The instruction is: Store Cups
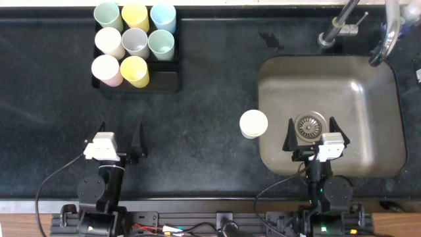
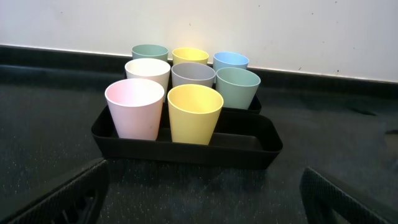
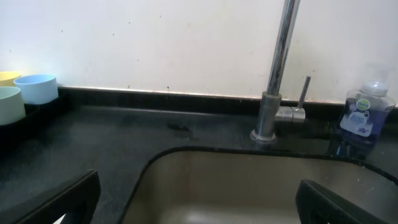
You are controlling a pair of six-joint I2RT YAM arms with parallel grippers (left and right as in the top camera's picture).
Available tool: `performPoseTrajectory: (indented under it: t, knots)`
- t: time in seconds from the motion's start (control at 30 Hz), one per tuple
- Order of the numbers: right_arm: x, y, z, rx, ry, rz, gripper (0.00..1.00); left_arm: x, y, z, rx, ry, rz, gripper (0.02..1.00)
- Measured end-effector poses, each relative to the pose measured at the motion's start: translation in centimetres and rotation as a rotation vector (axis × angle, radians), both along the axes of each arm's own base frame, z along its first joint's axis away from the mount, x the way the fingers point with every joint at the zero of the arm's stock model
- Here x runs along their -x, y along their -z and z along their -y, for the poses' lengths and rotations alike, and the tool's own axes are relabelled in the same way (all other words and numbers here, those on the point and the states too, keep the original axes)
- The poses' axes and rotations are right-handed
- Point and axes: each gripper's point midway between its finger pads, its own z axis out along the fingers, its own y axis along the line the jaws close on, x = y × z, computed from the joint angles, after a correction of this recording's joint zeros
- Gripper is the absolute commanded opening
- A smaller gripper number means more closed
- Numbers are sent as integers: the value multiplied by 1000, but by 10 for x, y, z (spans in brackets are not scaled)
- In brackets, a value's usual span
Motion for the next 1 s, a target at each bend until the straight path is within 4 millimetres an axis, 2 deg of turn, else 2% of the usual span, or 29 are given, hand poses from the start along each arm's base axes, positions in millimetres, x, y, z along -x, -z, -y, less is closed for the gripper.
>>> performPoseTrajectory:
  t: [0.13, 0.3, 0.37, 0.63, 0.87, 1.0]
  knots:
    - [-1, 0, 0, -10, 0, -1, 998, 0, 0, 0, 0, 0, 0, 1000]
    - [-7, 17, 0, -73, 5, -119, 998, 0, 0, 0, 0, 0, 0, 998]
    - [-10, 12, 0, -91, 8, -165, 993, 0, 0, 0, 0, 0, 0, 1000]
    - [-27, -70, 0, -116, 9, -225, 998, 0, 0, 0, 0, 0, 0, 1000]
    - [-34, -117, -1, -121, 17, -414, 998, 0, 0, -1, -1, -3, 2, 1000]
    - [-34, -136, -1, -124, 25, -557, 998, 0, 0, -1, 0, -4, 1, 1000]
